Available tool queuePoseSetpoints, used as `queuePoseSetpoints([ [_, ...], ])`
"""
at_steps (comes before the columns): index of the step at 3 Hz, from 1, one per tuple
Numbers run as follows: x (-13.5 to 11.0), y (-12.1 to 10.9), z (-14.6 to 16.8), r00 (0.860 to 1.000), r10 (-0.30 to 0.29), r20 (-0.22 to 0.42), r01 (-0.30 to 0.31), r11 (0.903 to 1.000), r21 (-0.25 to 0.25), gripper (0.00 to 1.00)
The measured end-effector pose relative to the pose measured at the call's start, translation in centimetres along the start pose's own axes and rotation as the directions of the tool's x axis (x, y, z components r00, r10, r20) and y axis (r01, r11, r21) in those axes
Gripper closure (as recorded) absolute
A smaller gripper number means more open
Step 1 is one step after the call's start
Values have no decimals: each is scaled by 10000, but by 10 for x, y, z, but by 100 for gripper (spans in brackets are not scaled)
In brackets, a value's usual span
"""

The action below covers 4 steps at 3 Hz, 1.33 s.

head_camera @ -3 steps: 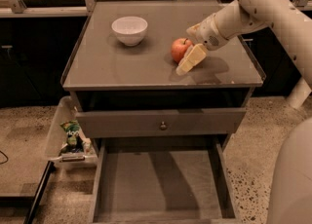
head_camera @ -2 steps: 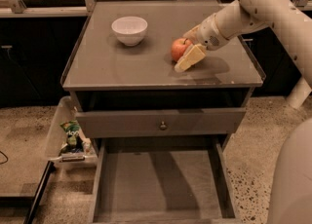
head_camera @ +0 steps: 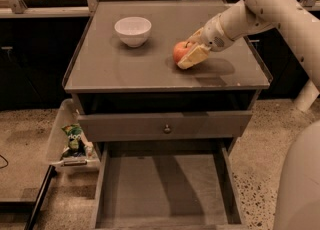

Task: Place apple into middle drawer

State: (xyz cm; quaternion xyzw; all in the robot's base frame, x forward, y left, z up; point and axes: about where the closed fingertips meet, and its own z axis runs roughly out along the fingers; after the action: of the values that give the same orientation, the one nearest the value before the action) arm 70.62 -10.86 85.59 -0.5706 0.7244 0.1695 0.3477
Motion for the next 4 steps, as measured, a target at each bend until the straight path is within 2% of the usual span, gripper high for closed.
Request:
queuePoseSetpoints([
  [1, 0, 0, 0, 10000, 0, 0, 0, 10000, 0, 89],
  [2, 0, 2, 1, 10000, -10, -50, 10, 10000, -25, 100],
  [3, 4, 20, -13, 9999, 44, -161, -43, 10000, 48, 100],
  [4, 9, 49, -37, 9999, 2, -132, 2, 9996, 283, 100],
])
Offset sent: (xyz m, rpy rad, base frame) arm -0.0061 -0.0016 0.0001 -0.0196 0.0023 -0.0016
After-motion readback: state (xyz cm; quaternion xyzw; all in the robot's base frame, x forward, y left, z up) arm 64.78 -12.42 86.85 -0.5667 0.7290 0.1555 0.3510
